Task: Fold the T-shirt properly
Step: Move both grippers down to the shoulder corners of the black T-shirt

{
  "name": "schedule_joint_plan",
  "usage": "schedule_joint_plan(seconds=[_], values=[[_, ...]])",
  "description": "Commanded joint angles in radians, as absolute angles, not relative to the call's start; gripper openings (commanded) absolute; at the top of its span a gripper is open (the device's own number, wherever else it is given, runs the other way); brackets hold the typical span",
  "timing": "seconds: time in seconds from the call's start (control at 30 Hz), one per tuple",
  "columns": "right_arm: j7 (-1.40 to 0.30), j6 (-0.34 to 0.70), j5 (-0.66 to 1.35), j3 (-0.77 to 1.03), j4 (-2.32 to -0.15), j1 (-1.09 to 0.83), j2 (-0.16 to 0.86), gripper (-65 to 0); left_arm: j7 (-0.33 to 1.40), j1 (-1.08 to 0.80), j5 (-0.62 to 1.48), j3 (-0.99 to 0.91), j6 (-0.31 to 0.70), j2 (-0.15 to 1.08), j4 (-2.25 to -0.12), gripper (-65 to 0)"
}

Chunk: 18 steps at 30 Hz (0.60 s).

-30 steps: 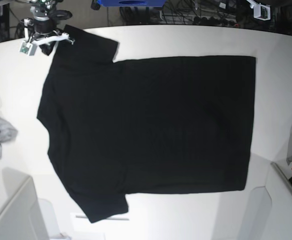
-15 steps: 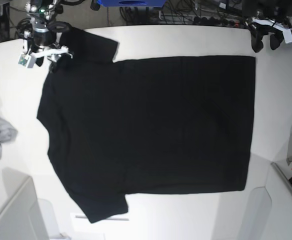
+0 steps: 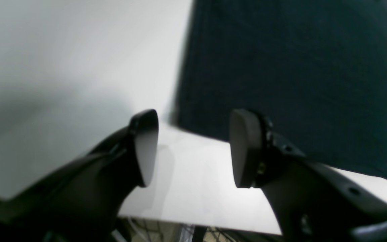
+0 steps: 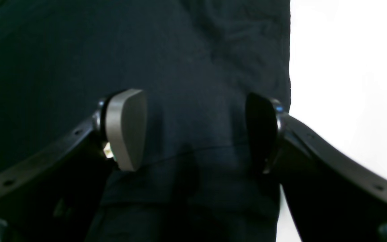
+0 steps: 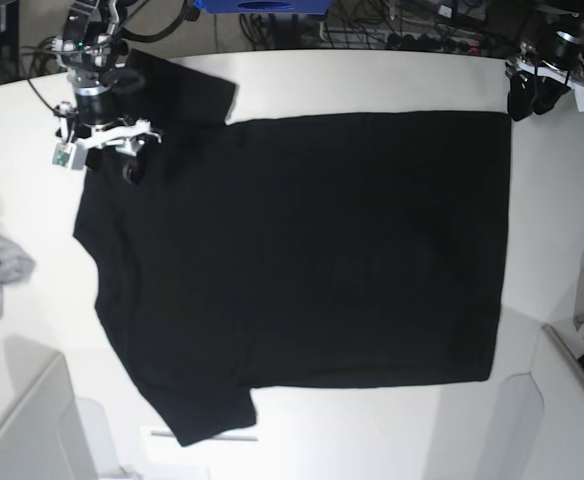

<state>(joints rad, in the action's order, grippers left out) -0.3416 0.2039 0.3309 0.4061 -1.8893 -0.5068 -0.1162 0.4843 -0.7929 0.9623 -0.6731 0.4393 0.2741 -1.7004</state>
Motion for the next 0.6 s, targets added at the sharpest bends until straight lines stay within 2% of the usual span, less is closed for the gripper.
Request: schedule_joint_plan(seconds=[0.0, 0.17, 0.33, 0.47, 0.57], values=[[-0.318, 0.211, 0.337, 0.410, -1.886, -0.493, -0.113, -21.8, 0.469, -0.805, 0.975, -0.685, 0.453, 0.285, -1.707, -32.9], [-0.318, 0.211, 0.346, 0.455, -1.827, -0.470, -0.119, -21.8, 0.467, -0.808, 0.975, -0.705, 0.453, 0.285, -1.705, -32.1], [-0.328, 0.209, 0.489, 0.522, -1.771, -0.461, -0.113, -21.8, 0.466, -0.809, 0.941, -0.705, 0.453, 0.285, -1.712, -32.1], [-0.464, 0.216, 0.493, 0.616, -1.744, -0.406, -0.111, -21.8, 0.466, -0.791, 0.846, -0.705, 0.455, 0.255, -1.716, -32.3], [-0.495, 0.219, 0.493, 0.657, -1.736, -0.384, -0.113, -21.8, 0.466, -0.782, 0.823, -0.705, 0.455, 0.245, -1.716, -32.4]])
